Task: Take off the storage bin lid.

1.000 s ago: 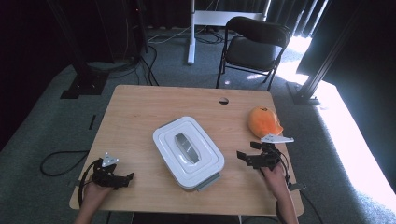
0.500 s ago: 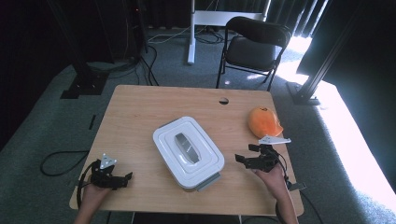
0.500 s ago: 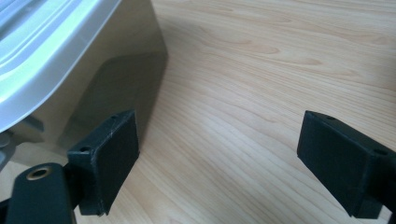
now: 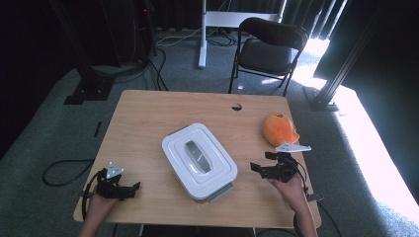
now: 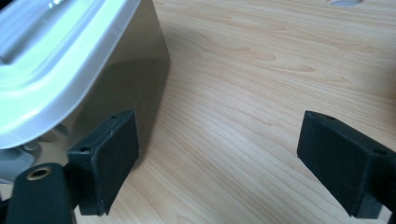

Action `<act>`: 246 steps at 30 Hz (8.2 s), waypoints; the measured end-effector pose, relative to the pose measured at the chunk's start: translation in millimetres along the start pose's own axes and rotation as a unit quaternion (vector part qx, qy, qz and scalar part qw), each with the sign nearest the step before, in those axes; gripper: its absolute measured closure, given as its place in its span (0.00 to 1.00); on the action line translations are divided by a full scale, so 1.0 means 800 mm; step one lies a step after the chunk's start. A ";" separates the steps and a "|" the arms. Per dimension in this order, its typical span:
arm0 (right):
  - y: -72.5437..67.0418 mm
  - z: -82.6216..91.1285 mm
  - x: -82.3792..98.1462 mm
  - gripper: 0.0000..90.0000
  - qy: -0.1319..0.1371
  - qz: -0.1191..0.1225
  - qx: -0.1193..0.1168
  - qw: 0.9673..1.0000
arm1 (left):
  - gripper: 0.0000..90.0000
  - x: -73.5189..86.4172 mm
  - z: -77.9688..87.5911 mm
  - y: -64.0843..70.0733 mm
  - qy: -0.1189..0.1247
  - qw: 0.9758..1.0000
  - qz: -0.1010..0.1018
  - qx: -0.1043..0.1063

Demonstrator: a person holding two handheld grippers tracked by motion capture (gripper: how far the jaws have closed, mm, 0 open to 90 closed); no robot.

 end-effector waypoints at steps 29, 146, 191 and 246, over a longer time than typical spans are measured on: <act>-0.073 0.038 -0.046 0.14 0.023 0.037 -0.015 0.999 | 0.00 -0.002 -0.002 0.000 0.002 1.000 -0.001 0.003; -0.185 -0.046 -0.102 0.76 0.002 0.087 -0.025 0.996 | 0.00 -0.002 -0.002 0.000 0.002 1.000 -0.001 0.004; -0.041 -0.077 -0.173 0.76 0.022 -0.012 0.062 0.998 | 0.00 -0.002 -0.002 0.000 0.002 1.000 -0.001 0.003; 0.033 -0.218 -0.074 0.76 -0.055 -0.097 0.105 0.988 | 0.00 -0.001 -0.001 0.000 0.002 1.000 -0.002 0.003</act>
Point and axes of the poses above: each handheld gripper's, and its own axes: z roughly backward along the jaws, x roughly out of its underside, y roughly to its right, the point moved 9 cm from there along -z, roughly forward along the jaws, and after that the axes turned 2 degrees about -y, right-handed, at the moved point
